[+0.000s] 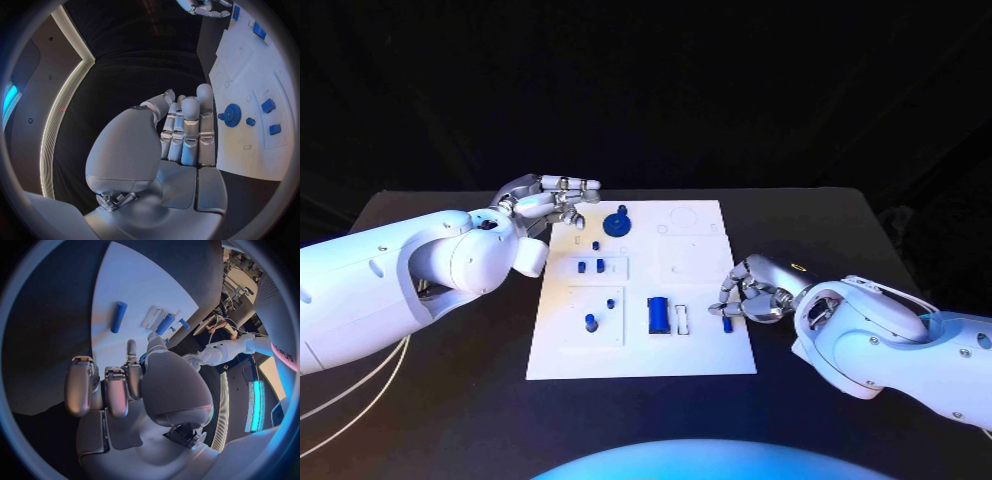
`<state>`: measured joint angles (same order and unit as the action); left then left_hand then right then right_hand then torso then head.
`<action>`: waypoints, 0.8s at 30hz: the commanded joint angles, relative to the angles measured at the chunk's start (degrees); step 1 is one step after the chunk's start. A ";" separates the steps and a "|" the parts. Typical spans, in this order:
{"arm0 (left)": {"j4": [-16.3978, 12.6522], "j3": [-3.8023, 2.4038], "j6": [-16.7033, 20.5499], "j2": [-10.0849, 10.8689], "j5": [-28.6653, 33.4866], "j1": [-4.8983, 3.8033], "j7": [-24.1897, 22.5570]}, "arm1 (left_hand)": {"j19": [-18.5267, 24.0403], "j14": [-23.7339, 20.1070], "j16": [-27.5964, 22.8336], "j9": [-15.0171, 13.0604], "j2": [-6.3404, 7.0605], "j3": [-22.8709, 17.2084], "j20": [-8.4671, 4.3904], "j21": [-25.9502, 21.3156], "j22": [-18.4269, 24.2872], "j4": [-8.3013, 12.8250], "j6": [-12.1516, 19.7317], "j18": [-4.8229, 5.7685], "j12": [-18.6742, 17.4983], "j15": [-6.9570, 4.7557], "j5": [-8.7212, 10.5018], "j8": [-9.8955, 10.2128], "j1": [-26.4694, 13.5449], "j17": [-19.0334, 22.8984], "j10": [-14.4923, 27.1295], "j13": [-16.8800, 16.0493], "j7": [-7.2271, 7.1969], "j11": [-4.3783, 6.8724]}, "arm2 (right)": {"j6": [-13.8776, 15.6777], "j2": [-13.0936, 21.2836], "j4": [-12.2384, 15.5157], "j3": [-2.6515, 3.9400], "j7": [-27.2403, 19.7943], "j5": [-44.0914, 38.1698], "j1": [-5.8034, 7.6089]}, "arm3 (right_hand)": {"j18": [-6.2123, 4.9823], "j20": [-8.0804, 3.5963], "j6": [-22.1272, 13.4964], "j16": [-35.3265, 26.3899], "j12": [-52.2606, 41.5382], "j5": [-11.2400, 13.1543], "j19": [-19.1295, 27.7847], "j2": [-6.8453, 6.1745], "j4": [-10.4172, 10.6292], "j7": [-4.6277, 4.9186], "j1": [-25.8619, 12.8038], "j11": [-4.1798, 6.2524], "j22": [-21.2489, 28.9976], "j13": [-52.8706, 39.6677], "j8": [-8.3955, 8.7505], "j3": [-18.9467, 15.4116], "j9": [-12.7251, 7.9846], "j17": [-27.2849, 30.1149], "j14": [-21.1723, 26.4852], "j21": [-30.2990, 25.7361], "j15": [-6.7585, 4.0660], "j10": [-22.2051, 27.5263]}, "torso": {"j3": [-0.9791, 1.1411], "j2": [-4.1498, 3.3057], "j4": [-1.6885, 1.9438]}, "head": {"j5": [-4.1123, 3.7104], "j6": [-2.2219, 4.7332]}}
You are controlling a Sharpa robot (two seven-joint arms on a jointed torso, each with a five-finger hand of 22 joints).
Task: Assemble the parts on the task board
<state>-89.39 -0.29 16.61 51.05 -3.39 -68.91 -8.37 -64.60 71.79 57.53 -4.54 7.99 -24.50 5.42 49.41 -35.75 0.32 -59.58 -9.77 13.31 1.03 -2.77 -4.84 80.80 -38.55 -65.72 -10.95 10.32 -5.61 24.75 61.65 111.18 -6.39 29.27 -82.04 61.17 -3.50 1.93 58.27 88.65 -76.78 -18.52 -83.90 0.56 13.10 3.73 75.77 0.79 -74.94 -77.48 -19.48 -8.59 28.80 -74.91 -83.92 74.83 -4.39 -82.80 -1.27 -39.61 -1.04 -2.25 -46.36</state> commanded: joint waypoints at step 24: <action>-0.25 0.00 -1.27 0.07 -0.30 -0.02 -0.22 | -0.03 -0.31 0.31 0.07 -0.02 0.28 0.47 -0.27 0.10 -0.05 0.36 -0.78 0.36 -0.08 -0.17 -0.20 -0.52 0.07 0.51 -0.09 -0.12 0.01 | -0.77 -0.40 -2.66 -0.32 3.04 -6.96 -2.68 | 0.82 0.19 1.93 0.06 0.16 -1.86 -2.05 -0.11 1.78 -0.24 -0.66 -0.10 -11.46 -1.93 1.19 -1.72 -0.65 -12.27 -5.45 0.24 0.18 -0.20 | 0.09 -0.11 -0.52 | -0.37 -0.22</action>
<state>-89.48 -0.27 16.42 51.18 -3.50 -68.91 -8.38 -64.60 71.79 57.53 -4.55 7.99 -24.50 5.42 49.41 -35.71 0.32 -59.58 -9.77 13.31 1.03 -2.77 -4.84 80.80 -38.55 -65.72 -10.94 10.32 -5.61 25.00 61.44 108.69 -6.71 31.45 -87.91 58.65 -3.50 1.93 59.83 88.65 -76.87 -20.17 -83.90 0.32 14.71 3.43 75.63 0.59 -74.92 -77.53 -18.60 -10.20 28.25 -74.90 -83.92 75.10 -4.39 -82.60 -1.16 -39.72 -1.54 -2.66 -46.54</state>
